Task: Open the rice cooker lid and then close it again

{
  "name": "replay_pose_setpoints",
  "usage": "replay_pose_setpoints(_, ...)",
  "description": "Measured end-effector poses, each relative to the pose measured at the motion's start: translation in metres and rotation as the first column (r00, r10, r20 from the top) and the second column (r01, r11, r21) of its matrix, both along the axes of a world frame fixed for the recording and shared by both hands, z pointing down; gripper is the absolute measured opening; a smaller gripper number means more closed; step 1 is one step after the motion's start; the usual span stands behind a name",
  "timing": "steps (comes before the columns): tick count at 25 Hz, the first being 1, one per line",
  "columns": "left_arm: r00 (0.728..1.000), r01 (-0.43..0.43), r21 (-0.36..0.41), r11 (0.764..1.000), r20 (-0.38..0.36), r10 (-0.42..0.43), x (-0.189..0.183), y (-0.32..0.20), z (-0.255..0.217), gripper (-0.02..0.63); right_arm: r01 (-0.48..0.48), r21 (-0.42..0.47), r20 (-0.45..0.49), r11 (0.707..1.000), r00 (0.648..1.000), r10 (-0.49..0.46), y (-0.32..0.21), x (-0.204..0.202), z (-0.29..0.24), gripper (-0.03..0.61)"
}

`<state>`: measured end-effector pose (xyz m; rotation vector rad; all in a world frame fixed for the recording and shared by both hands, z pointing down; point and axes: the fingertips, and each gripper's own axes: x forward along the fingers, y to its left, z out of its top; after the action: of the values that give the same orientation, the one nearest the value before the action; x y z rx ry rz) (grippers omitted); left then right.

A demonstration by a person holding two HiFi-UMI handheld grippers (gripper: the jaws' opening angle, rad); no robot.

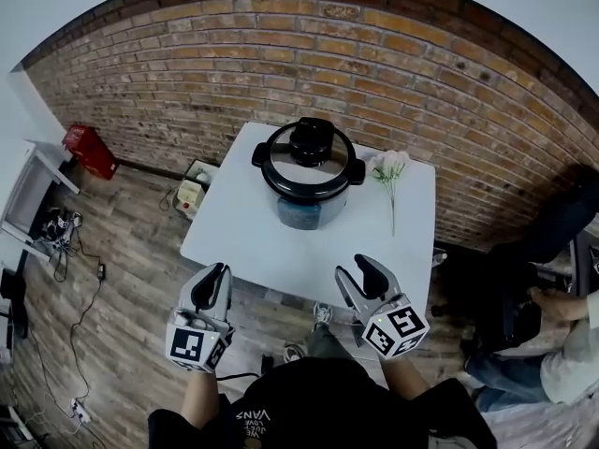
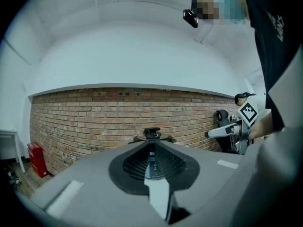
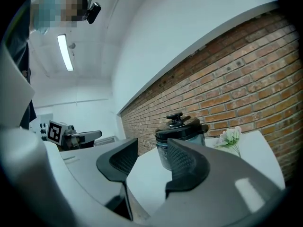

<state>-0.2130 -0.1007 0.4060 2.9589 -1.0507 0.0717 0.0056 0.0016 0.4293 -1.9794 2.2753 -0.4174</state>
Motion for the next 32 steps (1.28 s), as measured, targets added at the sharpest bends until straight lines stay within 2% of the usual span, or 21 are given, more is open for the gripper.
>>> replay_pose_setpoints(5, 1.000, -0.028, -0.025, 0.999, 0.006, 0.028, -0.009, 0.026, 0.011, 0.003, -0.007, -0.005, -0.015, 1.000, 1.000, 0.007, 0.015, -0.012, 0.008, 0.123)
replay_pose_setpoints(8, 0.999, -0.037, -0.007, 0.999, -0.008, 0.037, -0.014, 0.036, 0.016, 0.002, -0.009, -0.011, -0.015, 1.000, 1.000, 0.009, 0.020, -0.019, 0.014, 0.051)
replay_pose_setpoints(11, 0.999, -0.038, -0.018, 0.999, -0.009, 0.037, -0.021, 0.044, 0.022, 0.002, -0.009, -0.019, -0.006, 1.000, 1.000, 0.009, 0.023, -0.029, 0.020, 0.015)
replay_pose_setpoints(15, 1.000, -0.031, -0.056, 0.998, -0.004, 0.030, -0.032, 0.051, 0.032, 0.002, -0.001, -0.049, 0.005, 0.999, 1.000, 0.001, 0.026, -0.039, 0.031, 0.006)
replay_pose_setpoints(18, 1.000, -0.031, -0.048, 0.998, 0.003, 0.031, -0.037, 0.054, 0.035, 0.002, 0.002, -0.069, 0.019, 0.998, 1.000, -0.001, 0.028, -0.045, 0.037, 0.005)
replay_pose_setpoints(27, 1.000, -0.022, -0.080, 0.997, 0.002, 0.023, -0.044, 0.055, 0.042, 0.002, 0.002, -0.089, -0.015, 0.996, 1.000, -0.003, 0.030, -0.052, 0.039, 0.005)
replay_pose_setpoints(32, 1.000, -0.022, -0.055, 0.998, -0.008, 0.022, -0.042, 0.054, 0.039, 0.002, 0.003, -0.079, -0.017, 0.997, 1.000, -0.005, 0.032, -0.051, 0.035, 0.005)
